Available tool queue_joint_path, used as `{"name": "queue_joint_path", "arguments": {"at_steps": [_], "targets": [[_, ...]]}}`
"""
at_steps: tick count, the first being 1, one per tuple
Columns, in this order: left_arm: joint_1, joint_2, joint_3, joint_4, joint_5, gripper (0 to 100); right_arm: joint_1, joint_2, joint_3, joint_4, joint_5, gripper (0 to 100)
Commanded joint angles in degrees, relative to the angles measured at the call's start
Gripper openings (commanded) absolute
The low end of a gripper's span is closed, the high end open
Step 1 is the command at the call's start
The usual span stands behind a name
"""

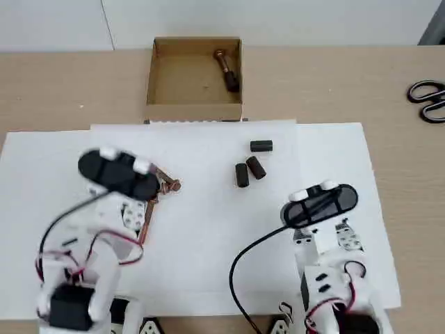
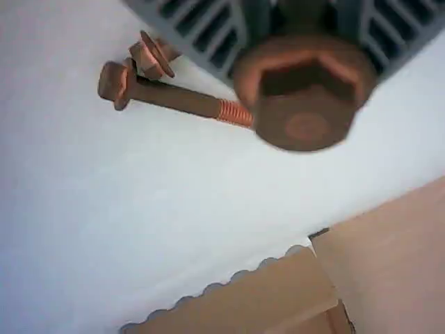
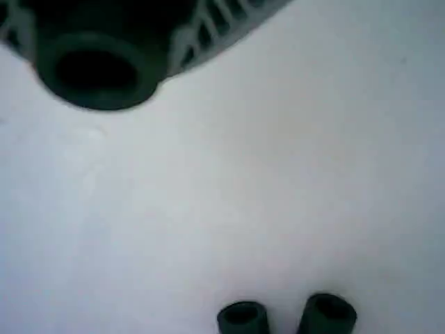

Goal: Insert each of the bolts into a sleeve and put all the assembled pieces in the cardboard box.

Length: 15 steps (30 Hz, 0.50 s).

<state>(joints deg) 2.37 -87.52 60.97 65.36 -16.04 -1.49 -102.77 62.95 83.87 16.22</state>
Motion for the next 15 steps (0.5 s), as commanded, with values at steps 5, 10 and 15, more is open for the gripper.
{"name": "queue_joint_path", "arguments": {"at_steps": [5,10,15], "targets": [[-0.2,-17.3,10.1,-2.3,13.8,0,-0.7,-0.3,5.0,-13.3,-9.1,0.3],[0.0,-16.0,10.4,-2.3,29.2,0,-5.7,-0.3,11.0,-20.3,-9.3,0.3],[-0.1,-16.5,12.8,-2.4,41.6,0,-15.8,-0.3,17.2,-25.2,-9.4,0.3]]}}
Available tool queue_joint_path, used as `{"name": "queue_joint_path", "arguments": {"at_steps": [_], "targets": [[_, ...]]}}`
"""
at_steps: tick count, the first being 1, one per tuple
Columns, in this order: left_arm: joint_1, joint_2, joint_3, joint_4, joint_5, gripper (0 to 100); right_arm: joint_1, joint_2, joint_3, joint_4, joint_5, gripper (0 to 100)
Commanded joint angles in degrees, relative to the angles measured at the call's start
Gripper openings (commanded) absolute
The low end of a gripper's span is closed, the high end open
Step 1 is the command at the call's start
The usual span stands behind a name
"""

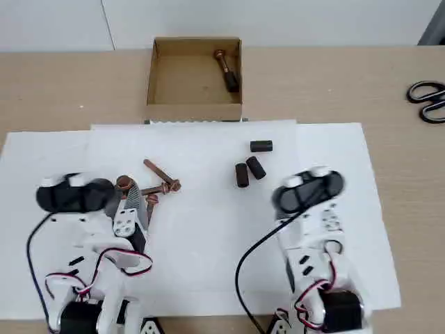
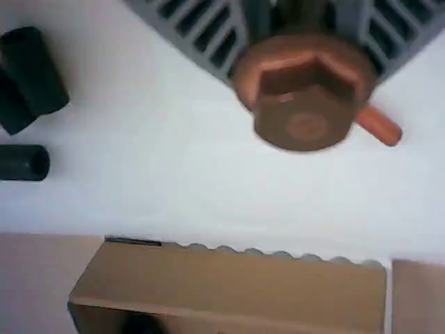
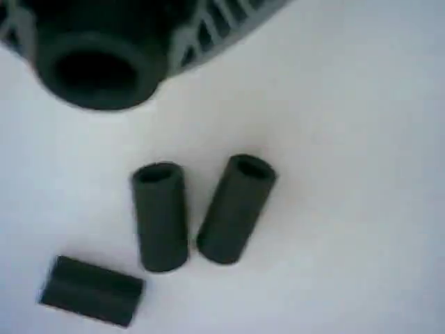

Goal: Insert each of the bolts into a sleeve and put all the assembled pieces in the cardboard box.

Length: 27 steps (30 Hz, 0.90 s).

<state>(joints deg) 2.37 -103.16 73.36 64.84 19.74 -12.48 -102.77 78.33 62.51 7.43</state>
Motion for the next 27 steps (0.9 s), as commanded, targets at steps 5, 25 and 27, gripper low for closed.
{"name": "queue_joint_path", "arguments": {"at_steps": [5,25,27], "targets": [[0.3,-0.9,2.5,-2.7,11.0,0,-12.2,-0.3,7.6,-11.6,-0.6,0.3],[12.1,-0.9,7.3,-17.2,24.4,0,-29.1,-0.3,16.4,-19.4,-0.1,0.3],[12.1,-0.9,7.3,-17.2,26.5,0,-29.1,-0.3,16.4,-19.4,-0.1,0.3]]}}
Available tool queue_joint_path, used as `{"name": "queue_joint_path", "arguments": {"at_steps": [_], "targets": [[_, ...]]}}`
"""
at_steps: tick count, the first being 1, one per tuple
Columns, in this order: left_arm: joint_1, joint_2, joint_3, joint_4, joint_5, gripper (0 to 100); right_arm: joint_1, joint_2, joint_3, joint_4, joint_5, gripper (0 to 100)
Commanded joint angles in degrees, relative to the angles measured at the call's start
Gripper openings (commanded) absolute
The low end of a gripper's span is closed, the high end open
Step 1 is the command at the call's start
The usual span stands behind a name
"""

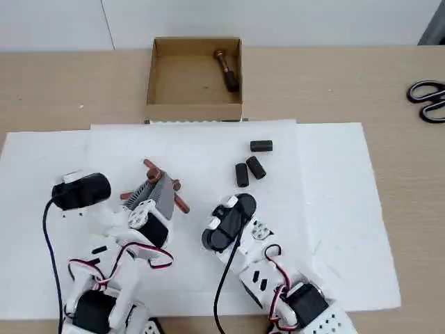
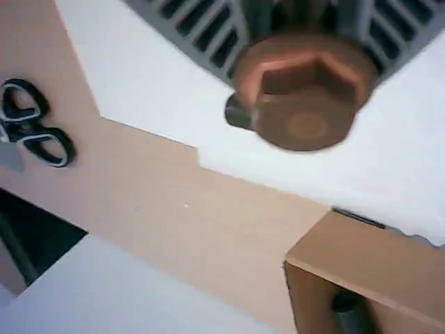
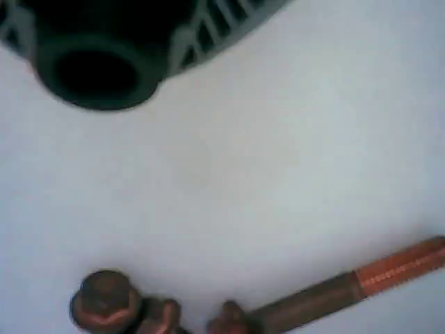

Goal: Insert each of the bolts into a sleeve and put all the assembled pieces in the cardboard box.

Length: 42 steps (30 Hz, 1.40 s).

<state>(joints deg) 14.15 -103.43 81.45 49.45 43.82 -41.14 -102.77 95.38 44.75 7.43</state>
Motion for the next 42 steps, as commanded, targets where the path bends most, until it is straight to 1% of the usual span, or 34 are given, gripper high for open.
{"name": "queue_joint_path", "arguments": {"at_steps": [1,4,7,10,14,21,31,42], "targets": [[0.4,-0.6,-0.7,-1.8,3.3,0,-0.5,-0.3,-0.8,-1.6,-0.1,0.3],[0.4,-0.6,-0.7,-1.8,6.2,0,-0.6,-0.4,-1.4,-1.6,-0.1,0.3],[0.4,-0.6,-0.5,-1.8,7.9,0,-2.2,-0.4,-2.4,-1.6,-0.1,0.3],[0.4,-0.6,-0.4,-1.8,7.9,0,-3.6,-0.4,-2.5,-1.6,-0.1,0.3],[0.6,-0.6,-0.4,-1.6,7.9,0,-3.6,-0.4,-2.2,-1.6,-0.1,0.3],[6.1,-0.6,2.8,-2.0,7.9,0,-3.6,-0.4,-2.5,-5.4,-0.1,0.3],[6.2,-0.6,4.3,-3.3,7.8,0,-3.6,-0.4,-2.6,-5.9,-0.1,0.3],[6.6,-0.6,8.3,-7.2,7.6,0,-3.6,-0.4,-2.6,-5.9,-0.1,0.3]]}}
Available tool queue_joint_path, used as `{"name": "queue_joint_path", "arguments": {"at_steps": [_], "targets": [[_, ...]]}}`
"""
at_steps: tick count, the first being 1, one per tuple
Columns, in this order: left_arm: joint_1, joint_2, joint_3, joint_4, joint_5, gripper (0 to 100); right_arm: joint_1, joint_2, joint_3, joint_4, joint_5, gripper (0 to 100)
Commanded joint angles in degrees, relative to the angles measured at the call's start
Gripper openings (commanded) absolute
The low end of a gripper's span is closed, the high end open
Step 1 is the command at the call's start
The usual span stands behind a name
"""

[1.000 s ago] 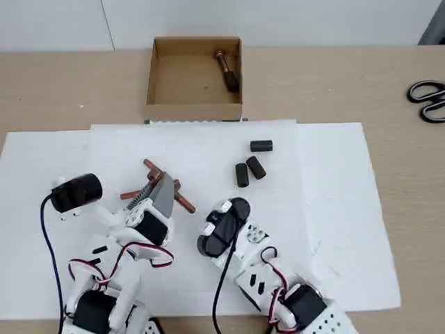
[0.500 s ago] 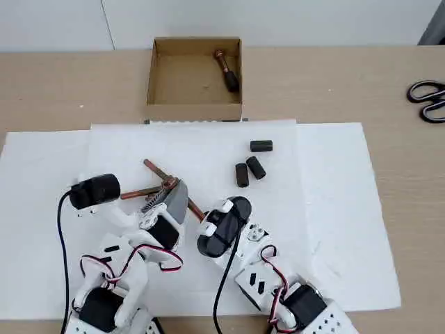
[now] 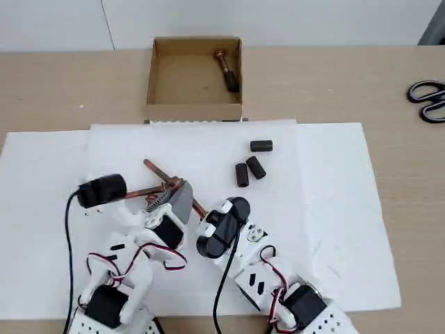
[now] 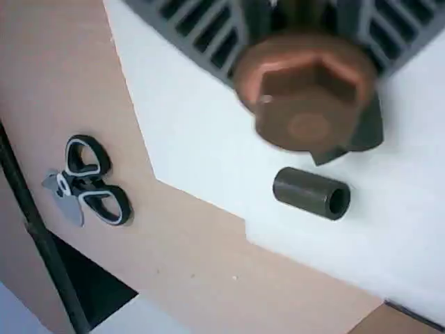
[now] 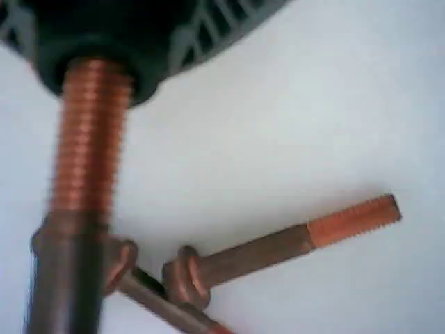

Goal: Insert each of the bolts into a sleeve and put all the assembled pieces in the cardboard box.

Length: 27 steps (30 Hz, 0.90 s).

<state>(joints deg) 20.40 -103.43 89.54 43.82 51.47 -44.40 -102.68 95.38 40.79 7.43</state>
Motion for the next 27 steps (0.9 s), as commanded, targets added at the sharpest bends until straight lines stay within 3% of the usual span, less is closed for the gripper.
{"name": "queue_joint_path", "arguments": {"at_steps": [1,8,13,27], "targets": [[1.0,-0.6,0.2,-1.2,-0.1,0,-0.4,-0.5,-2.6,-2.0,0.0,0.3],[8.8,-0.6,0.2,-1.3,-7.4,0,-0.4,-0.5,-2.6,-2.0,0.0,0.3],[10.8,-0.6,0.2,-1.1,-11.6,0,-0.4,-0.5,-2.5,-2.0,0.0,0.3],[15.5,-0.5,6.7,-1.0,-13.5,0,-0.4,-0.5,-3.7,-4.9,0.0,0.3]]}}
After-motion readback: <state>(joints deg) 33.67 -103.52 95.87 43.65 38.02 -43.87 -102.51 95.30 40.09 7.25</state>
